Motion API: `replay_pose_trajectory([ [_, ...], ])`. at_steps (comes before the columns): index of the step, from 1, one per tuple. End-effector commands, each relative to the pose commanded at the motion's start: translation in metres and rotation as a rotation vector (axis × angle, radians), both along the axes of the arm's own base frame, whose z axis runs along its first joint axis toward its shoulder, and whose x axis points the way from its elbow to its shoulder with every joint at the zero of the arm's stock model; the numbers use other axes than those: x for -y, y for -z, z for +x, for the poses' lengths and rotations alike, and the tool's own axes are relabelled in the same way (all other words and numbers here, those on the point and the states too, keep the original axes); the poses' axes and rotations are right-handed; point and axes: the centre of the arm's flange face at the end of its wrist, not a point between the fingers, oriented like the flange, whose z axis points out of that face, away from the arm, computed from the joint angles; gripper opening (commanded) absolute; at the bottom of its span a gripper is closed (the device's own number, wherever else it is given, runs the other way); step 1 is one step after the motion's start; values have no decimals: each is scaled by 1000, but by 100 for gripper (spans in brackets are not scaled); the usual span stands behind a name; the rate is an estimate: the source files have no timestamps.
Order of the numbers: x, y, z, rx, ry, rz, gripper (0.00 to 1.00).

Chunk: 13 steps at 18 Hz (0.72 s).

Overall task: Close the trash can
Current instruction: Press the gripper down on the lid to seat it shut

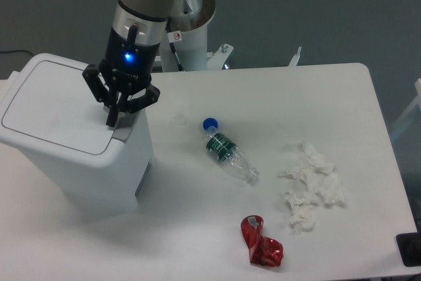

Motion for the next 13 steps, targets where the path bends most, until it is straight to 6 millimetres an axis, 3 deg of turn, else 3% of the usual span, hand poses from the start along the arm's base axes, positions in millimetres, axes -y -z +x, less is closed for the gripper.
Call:
replay_pose_trajectory([
  [3, 1, -8, -3, -7, -6, 10, 1],
  [5, 1, -15, -5, -14, -8, 22, 43],
  [7, 3, -24, -7, -25, -14, 35, 66],
  [8, 6, -27, -11, -30, -22, 37, 100],
  [11, 14, -30, -31, -62, -39, 56, 100],
  [13, 22, -28, -55, -122, -9, 72, 100],
])
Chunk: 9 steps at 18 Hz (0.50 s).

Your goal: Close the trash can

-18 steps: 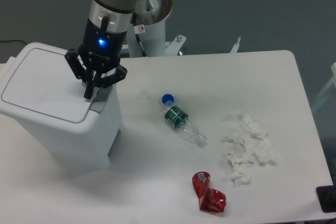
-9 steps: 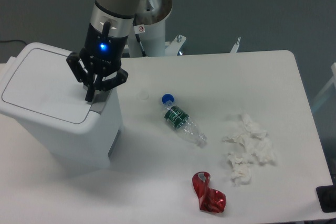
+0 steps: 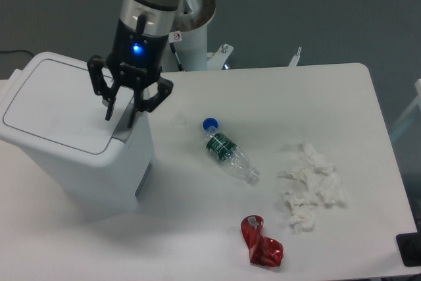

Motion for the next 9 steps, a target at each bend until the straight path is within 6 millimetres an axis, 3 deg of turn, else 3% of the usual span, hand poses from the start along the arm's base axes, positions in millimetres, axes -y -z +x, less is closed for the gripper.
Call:
replay_pose_trajectory([
  [6, 26, 39, -96, -79, -9, -73, 100],
  [9, 28, 67, -124, -173, 53, -189, 100],
])
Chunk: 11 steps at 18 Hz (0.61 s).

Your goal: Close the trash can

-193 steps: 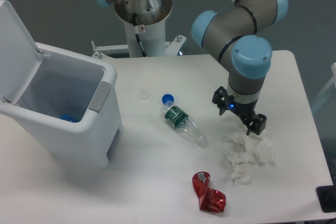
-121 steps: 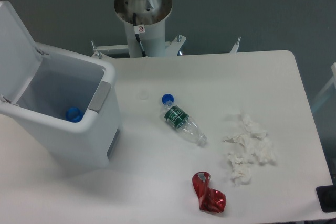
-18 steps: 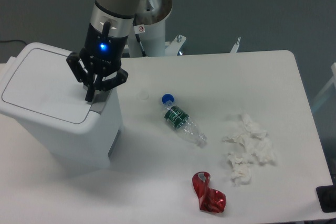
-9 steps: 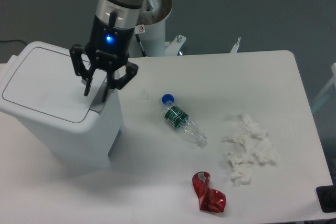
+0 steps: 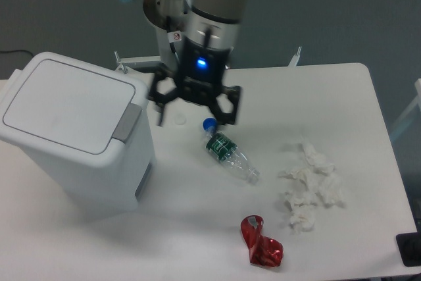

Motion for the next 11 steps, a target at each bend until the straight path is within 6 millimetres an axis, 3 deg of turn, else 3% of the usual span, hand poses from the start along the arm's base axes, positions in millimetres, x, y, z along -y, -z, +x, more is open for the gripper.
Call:
replay_pose_trajectory([
  [6, 12, 57, -74, -86, 147, -184, 100],
  [11, 22, 118, -115, -101, 223, -352, 100],
])
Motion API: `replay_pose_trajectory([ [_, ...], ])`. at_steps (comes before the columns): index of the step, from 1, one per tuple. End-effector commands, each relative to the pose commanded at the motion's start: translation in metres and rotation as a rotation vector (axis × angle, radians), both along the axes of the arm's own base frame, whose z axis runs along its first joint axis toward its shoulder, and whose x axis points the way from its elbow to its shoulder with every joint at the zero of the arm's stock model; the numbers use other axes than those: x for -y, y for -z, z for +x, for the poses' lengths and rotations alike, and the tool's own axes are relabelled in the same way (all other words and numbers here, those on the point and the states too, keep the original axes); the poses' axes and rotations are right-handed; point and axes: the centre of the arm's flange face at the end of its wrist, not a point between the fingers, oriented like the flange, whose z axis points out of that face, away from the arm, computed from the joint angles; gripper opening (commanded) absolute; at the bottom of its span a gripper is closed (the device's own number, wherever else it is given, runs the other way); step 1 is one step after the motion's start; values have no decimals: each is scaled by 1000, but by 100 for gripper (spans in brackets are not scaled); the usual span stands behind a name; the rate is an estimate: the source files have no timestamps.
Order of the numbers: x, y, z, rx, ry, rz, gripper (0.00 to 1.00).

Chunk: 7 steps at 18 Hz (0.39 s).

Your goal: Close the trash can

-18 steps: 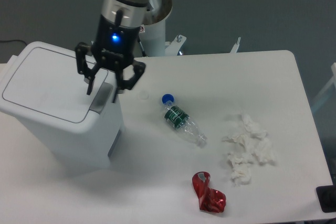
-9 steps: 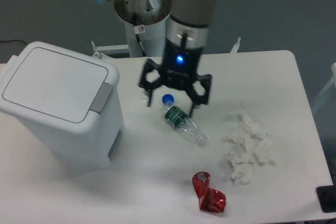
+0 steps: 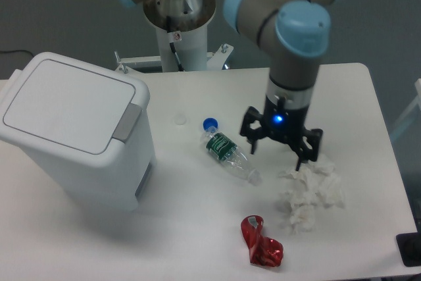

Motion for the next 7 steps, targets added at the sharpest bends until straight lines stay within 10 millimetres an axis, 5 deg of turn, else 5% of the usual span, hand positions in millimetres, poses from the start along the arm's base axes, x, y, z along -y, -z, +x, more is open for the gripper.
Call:
replay_pose_trajectory([
  [7, 8, 3, -19, -8, 20, -9, 100],
])
